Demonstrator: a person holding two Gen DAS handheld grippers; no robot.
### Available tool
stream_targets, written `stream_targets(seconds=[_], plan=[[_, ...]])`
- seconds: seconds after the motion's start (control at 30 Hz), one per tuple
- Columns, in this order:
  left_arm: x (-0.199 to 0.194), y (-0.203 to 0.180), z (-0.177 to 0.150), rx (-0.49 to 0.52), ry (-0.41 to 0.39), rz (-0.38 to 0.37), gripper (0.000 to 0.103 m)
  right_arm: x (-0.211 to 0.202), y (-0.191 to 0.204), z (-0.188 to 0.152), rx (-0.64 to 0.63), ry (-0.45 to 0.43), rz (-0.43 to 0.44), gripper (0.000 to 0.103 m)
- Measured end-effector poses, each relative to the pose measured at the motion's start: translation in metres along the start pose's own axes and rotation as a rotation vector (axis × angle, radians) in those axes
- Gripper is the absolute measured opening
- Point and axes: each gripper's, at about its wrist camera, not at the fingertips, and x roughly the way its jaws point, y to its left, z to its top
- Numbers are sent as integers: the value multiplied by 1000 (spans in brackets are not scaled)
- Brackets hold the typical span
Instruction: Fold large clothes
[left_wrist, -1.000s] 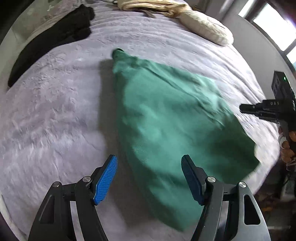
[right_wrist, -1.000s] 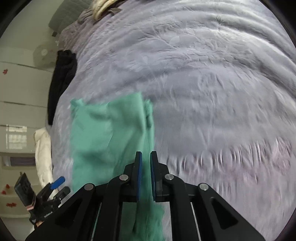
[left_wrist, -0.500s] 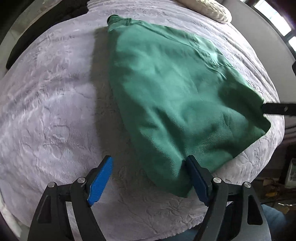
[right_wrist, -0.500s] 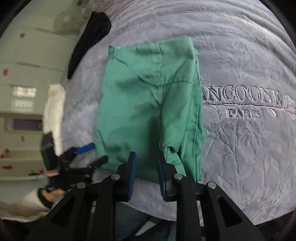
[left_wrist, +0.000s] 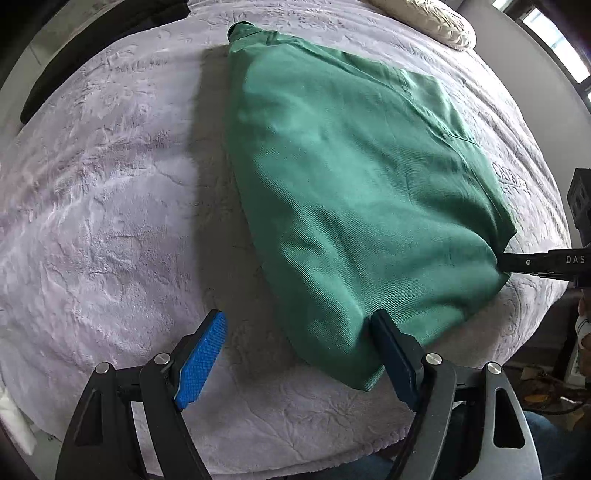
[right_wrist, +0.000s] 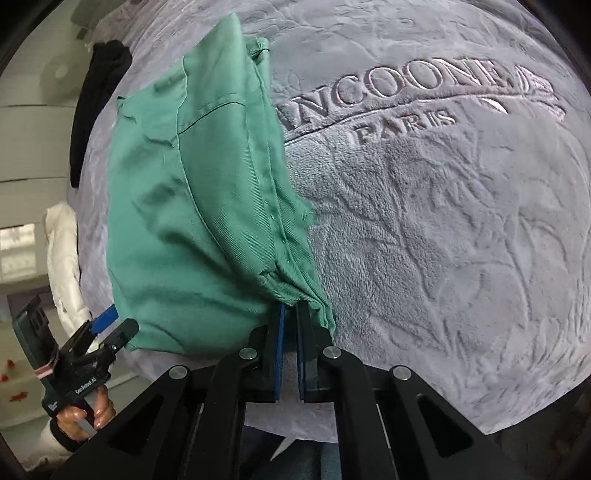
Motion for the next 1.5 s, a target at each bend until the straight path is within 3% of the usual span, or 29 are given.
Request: stream_targets(seconds=[0.27,0.67,0.77,0.83,0.97,1.0,1.03,1.07,1.1,1.13,1.2,1.27,1.3,1.4,1.5], plan=[[0,-2,7,-28,29,10,81,9,25,-6,-87,8,-105,4],[-1,-12,20,-1,55,38,81,15,35,-2,-80,33,-139,5],[2,-9,23,-10,68,51,102,17,36,0,-70,36,-132,6],[1,-7,24,-14,58,61,102,8,31,0,-55,22,-125,9],[1,-5,27,-22,61,60,102,-26,41,-2,-75,-90,-56,10],[1,-5,28,-21,61,67,102,-33,43,-1,-78,-115,-32,12],[1,-5,28,-18,60,75,102,-37,44,0,-79,-131,-20,25],[1,-6,28,-15,58,84,102,-40,47,2,-79,-149,-6,54],[1,-7,30,-9,57,94,102,-42,50,5,-79,-163,7,66],[1,-8,29,-5,58,100,102,-42,50,8,-80,-168,11,68],[0,-10,30,8,58,124,102,-35,57,17,-93,-158,-6,62],[1,-14,29,17,56,143,102,-24,64,23,-110,-145,-59,27],[2,-16,30,21,53,152,102,-16,65,28,-116,-130,-87,19],[2,-18,31,18,47,155,102,-4,58,34,-86,-132,-130,16],[6,-20,31,4,50,151,102,8,38,40,-18,-115,-109,16]])
